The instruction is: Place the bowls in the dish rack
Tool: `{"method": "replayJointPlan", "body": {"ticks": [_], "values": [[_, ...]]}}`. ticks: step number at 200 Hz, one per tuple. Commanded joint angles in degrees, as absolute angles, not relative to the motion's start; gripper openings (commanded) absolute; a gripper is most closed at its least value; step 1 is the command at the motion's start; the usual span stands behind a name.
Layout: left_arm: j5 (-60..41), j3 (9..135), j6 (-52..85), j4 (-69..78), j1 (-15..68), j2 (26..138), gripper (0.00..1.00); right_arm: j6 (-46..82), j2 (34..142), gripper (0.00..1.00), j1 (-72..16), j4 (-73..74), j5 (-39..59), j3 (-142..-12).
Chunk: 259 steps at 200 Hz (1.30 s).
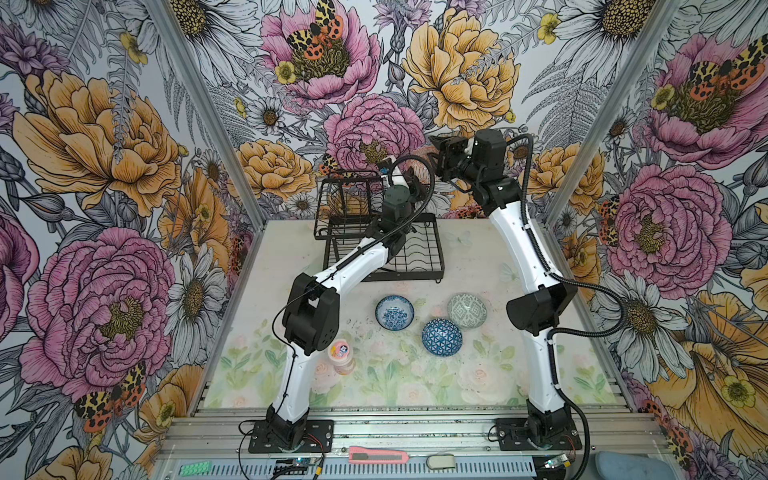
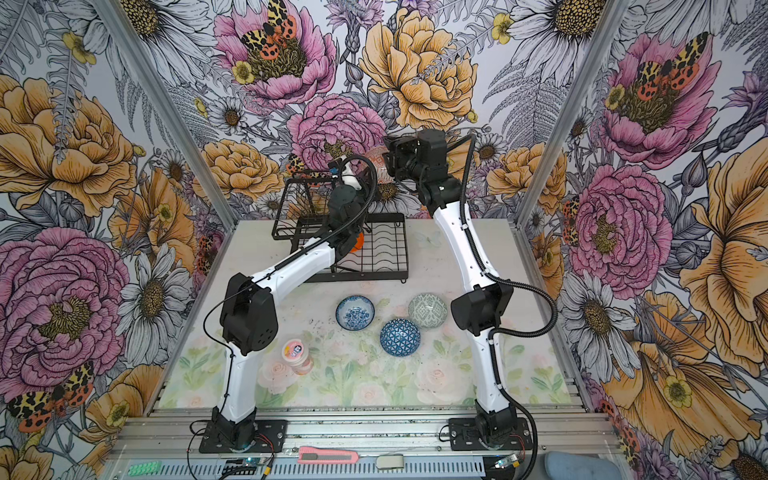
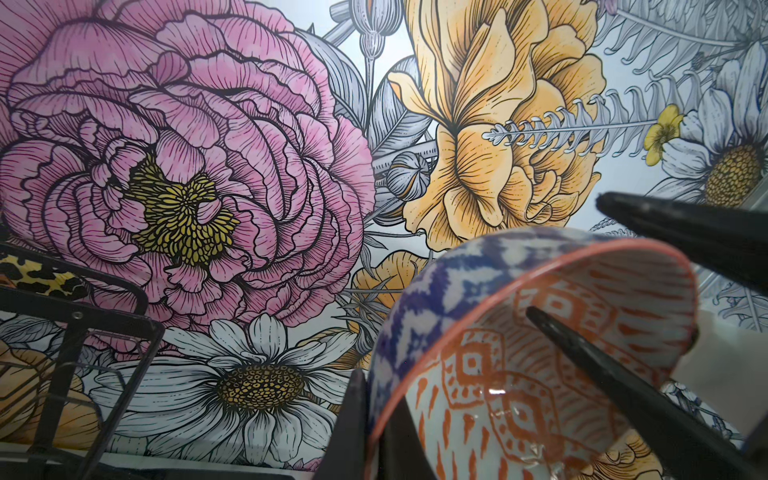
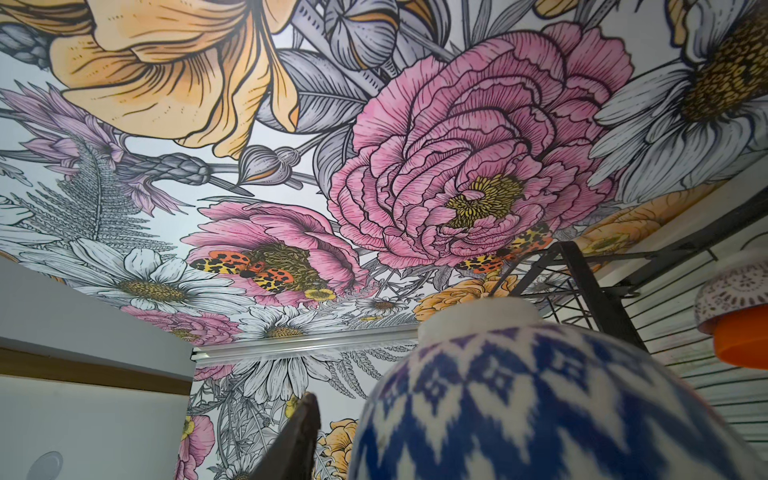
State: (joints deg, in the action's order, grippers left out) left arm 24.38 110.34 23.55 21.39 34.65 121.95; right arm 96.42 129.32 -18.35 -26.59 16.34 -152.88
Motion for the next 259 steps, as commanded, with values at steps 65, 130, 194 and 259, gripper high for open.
{"method": "replayJointPlan", "body": {"ticks": [65, 130, 194, 259], "values": [[27.2, 110.0, 16.9, 28.8, 35.0, 120.8, 0.0, 97.9, 131.5, 0.03, -17.8, -24.3, 15.8, -155.1], [27.3, 112.1, 18.6, 25.8, 34.1, 121.2, 0.02, 97.3, 132.7, 0.0, -17.1, -23.0, 17.5, -156.5], [28.0, 116.9, 23.5, 14.2, 32.6, 122.0, 0.12, 96.0, 135.7, 0.0, -16.5, -21.8, 18.6, -159.7], [24.8, 116.6, 26.0, 4.7, 32.0, 119.8, 0.29, 96.4, 136.2, 0.0, -14.7, -19.6, 17.2, -159.8]]}}
